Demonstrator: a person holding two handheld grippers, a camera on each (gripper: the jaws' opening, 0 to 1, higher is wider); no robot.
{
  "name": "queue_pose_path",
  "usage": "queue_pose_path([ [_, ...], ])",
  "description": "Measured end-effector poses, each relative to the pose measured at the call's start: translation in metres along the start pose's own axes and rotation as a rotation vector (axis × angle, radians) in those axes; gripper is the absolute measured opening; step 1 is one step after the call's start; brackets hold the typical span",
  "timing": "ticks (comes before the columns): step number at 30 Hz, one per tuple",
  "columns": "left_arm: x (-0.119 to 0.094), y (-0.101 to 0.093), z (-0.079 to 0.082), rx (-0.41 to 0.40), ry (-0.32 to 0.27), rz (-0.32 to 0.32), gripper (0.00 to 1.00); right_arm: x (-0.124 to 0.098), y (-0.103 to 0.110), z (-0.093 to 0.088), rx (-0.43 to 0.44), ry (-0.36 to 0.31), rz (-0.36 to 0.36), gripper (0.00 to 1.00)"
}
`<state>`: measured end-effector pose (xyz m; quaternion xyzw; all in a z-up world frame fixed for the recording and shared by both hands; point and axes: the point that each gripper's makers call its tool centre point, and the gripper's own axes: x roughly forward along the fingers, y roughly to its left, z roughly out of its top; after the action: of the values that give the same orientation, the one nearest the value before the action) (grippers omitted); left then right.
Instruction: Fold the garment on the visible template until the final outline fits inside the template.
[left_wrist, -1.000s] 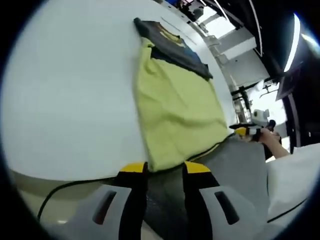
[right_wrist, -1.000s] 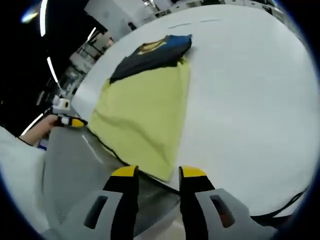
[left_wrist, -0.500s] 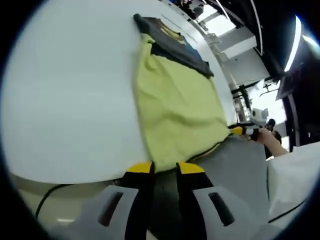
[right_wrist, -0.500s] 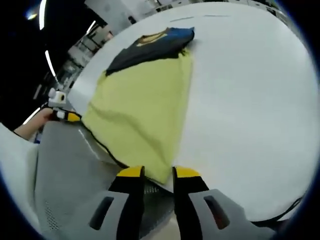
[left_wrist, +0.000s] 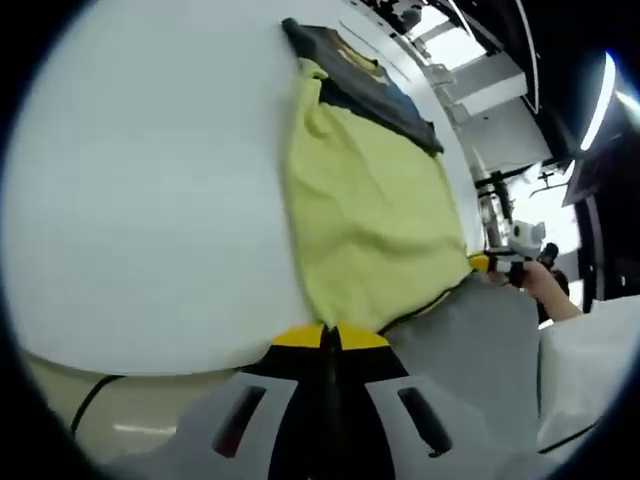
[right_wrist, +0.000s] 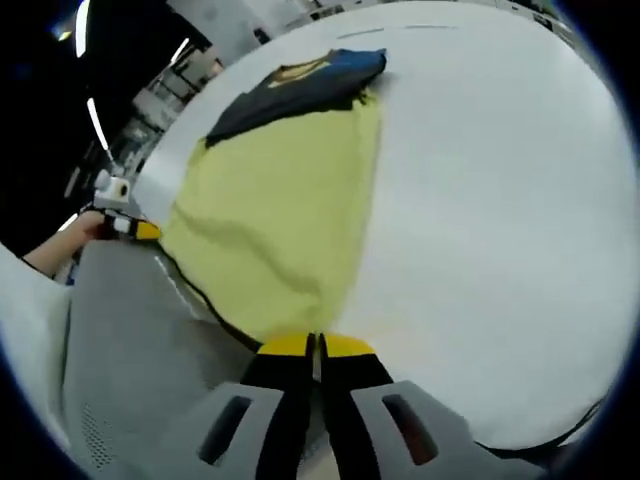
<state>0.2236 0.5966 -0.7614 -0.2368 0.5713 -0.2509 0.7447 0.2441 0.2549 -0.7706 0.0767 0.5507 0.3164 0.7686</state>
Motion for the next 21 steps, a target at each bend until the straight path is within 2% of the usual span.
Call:
queue_pose_path([
  [10, -0.001, 0.008, 0.019, 0.015, -0.014, 0.059, 0.00, -0.005, -0.003, -0.003, 0.065, -0.054, -0.004, 0.02],
  [12, -0.001, 0.007, 0.022, 0.017, -0.015, 0.058, 0.00, -0.006, -0.004, -0.003, 0.072, -0.059, -0.007, 0.02],
  [15, -0.002, 0.004, 0.035, 0.002, -0.055, 0.043, 0.00, -0.009, -0.005, -0.002, 0.084, -0.070, -0.006, 0.02],
  [21, -0.004, 0.003, 0.051, 0.034, -0.050, 0.051, 0.00, -0.010, -0.001, 0.000, 0.094, -0.078, 0.000, 0.02],
])
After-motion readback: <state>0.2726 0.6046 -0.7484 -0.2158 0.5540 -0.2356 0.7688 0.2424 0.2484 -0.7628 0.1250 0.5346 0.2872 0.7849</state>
